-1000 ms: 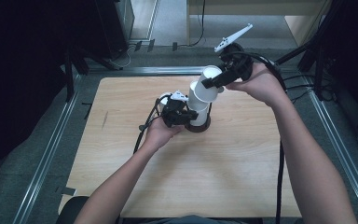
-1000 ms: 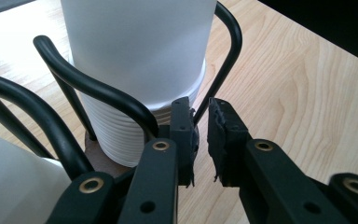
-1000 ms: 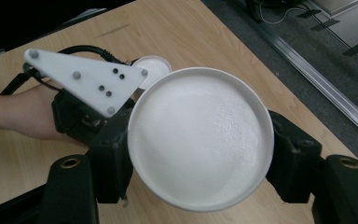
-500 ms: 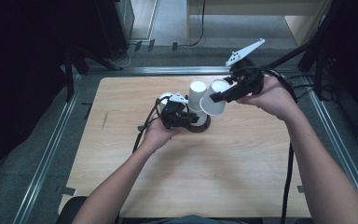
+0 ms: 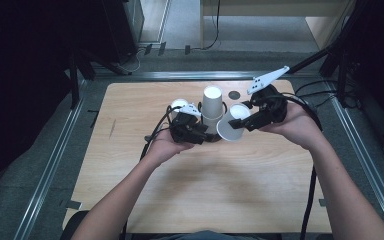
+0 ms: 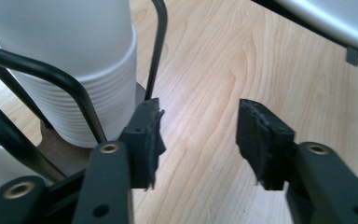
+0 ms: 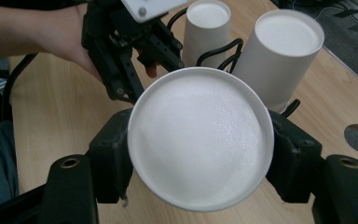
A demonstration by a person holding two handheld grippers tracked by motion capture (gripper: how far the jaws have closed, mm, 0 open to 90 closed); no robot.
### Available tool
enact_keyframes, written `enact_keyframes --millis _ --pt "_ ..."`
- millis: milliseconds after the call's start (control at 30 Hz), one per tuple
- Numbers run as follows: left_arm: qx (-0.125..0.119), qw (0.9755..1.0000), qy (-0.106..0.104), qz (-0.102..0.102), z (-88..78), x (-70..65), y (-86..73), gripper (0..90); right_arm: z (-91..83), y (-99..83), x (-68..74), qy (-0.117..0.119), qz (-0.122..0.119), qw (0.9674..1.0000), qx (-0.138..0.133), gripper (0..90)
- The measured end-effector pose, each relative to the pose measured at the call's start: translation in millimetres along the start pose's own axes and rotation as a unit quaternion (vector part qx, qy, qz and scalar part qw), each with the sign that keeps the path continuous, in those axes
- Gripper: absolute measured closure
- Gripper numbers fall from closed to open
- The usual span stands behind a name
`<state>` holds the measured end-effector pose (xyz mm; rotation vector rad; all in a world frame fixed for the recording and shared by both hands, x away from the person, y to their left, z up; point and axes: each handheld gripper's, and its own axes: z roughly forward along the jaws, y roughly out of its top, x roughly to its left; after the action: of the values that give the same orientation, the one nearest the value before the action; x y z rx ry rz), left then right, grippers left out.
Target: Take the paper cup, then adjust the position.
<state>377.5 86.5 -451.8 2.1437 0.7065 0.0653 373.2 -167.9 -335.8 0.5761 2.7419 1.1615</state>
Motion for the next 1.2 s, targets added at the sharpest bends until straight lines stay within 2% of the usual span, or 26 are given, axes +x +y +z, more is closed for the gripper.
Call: enact_keyframes --millis 133,433,700,867,967,1000,1200 --pt "-0.007 0.9997 -0.022 0.011 -6.4 -2.1 -5.3 43.4 6.3 -13.8 2.2 0.005 0.003 1.0 0.004 33.3" --pt "-0.003 0.9985 -0.047 0.03 -17.6 -4.3 -16.1 39.5 24.1 -35.1 9.3 0.02 0.006 0.9998 0.0 33.2" --pt "-0.007 0.9973 -0.072 0.015 -26.9 -1.6 -26.0 35.9 43.8 -45.7 16.7 0.034 -0.003 0.9994 0.006 33.2" --pt "0.005 0.996 -0.086 0.024 -28.4 -2.0 -31.3 24.3 55.0 -49.1 19.3 0.041 -0.008 0.9991 0.007 33.1" --pt "0.002 0.9964 -0.081 0.023 -28.6 -2.6 -32.9 17.1 61.2 -51.5 20.2 0.044 -0.008 0.999 0.003 33.2" --pt "0.0 0.9959 -0.089 0.018 -28.9 -2.1 -34.4 16.1 63.2 -52.3 20.5 0.047 -0.006 0.9989 0.003 33.1" --pt "0.0 0.9952 -0.094 0.027 -26.9 -4.2 -40.2 14.9 72.8 -55.7 22.7 0.06 -0.002 0.9982 -0.004 33.1"
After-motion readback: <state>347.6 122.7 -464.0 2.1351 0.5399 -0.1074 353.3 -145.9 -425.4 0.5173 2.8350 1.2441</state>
